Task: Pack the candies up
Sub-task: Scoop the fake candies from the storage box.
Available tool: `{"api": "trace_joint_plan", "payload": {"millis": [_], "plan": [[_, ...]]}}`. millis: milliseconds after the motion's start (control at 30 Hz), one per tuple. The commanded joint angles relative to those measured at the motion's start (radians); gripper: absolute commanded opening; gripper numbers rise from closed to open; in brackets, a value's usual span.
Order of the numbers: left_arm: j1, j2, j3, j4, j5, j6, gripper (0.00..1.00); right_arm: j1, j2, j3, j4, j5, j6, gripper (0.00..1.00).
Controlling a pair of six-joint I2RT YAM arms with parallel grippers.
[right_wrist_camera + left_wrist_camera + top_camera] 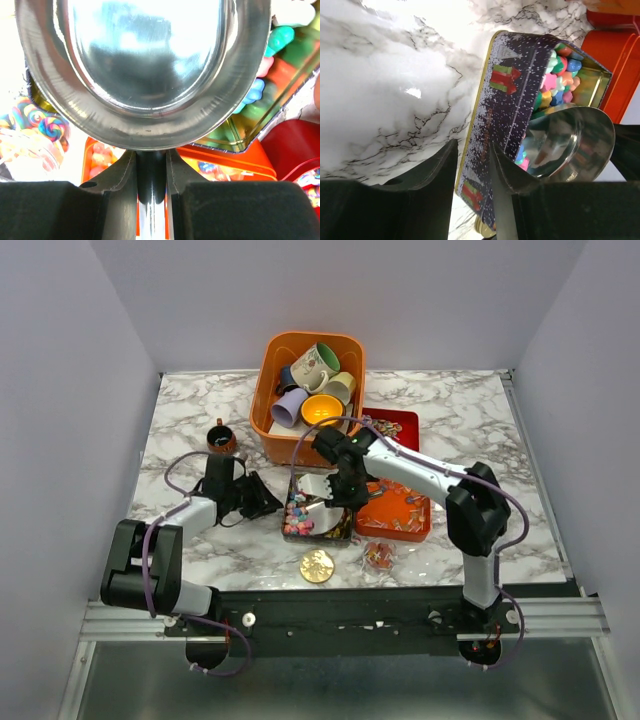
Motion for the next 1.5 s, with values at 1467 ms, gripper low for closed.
{"api": "trace_joint_plan", "payload": {"millis": [1467], "plan": [[0.167,-0.071,0.156,-0.191,0.175,0.225,0.42,-0.407,-0.61,-0.588,0.573,-0.598,0.049,0.01]]}}
